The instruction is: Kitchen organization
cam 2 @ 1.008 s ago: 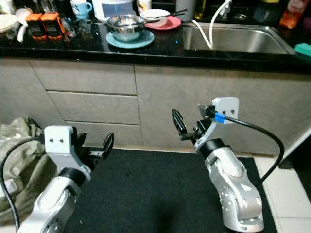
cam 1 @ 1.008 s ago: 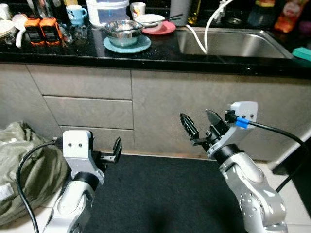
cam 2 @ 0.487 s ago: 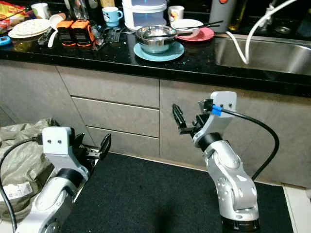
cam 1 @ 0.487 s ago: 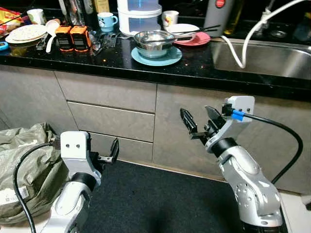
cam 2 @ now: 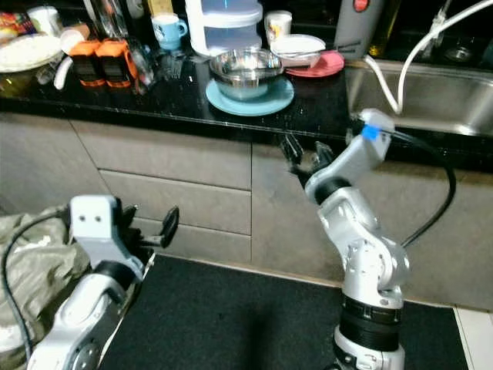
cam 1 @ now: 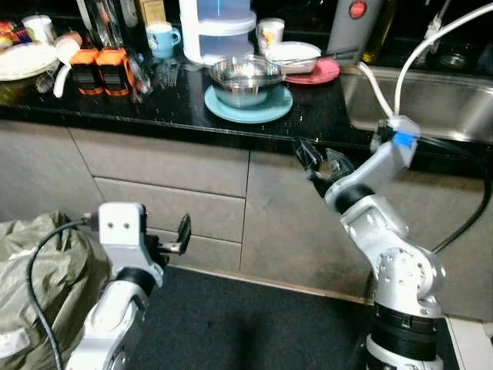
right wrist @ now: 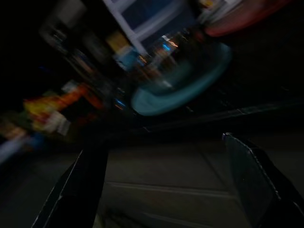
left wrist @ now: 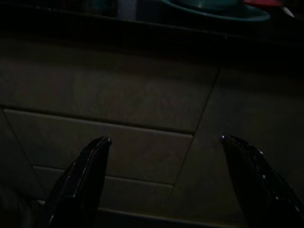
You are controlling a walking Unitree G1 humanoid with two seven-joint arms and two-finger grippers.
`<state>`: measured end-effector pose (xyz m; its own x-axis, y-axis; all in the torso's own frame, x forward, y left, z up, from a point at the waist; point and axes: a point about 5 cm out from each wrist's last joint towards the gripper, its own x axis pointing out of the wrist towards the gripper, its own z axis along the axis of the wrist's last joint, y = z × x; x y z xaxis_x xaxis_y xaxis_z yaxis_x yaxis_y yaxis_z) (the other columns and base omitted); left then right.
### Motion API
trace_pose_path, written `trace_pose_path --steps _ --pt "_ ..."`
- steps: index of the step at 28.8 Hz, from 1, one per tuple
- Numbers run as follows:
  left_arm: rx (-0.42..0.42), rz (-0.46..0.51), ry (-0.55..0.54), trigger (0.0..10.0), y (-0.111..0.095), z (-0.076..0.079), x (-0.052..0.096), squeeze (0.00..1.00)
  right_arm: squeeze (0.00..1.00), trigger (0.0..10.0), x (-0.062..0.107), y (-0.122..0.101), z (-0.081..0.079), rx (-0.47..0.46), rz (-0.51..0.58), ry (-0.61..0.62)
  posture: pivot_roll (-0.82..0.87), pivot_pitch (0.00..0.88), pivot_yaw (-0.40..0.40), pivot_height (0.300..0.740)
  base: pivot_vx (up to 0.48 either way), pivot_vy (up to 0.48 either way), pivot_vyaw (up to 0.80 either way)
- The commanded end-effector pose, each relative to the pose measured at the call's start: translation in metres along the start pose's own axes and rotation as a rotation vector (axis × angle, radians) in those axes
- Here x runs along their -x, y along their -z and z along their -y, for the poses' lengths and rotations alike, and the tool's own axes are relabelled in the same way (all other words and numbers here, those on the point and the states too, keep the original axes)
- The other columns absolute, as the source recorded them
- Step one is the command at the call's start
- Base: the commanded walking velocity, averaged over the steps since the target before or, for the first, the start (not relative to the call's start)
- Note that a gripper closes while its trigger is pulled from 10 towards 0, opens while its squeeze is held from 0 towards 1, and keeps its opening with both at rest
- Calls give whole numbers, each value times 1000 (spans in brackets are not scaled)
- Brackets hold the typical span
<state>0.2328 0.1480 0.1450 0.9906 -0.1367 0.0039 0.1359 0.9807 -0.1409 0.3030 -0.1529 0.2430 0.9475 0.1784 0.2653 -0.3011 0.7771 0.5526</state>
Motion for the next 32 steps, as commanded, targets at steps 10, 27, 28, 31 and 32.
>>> trace_pose_path --steps 10,27,28,31,32 --pt "-6 -14 11 10000 6 0 -2 0 0 10000 -2 -15 -9 -76 77 -115 82 0 32 740 326 0 0" --pt "-7 -2 12 10000 6 0 -6 0 1000 10000 -24 -14 -19 -75 104 -154 84 0 31 740 324 0 0" --pt "-7 -1 11 10000 5 0 -6 0 0 10000 -26 -16 -20 -81 110 -157 87 0 28 740 322 0 0" --pt "-6 1 9 10000 6 0 -6 0 0 10000 -29 -18 -21 -87 120 -163 86 0 27 740 324 0 0" --pt "-6 0 8 10000 6 1 -5 0 0 10000 -30 -19 -21 -75 124 -164 86 0 27 740 322 0 0"
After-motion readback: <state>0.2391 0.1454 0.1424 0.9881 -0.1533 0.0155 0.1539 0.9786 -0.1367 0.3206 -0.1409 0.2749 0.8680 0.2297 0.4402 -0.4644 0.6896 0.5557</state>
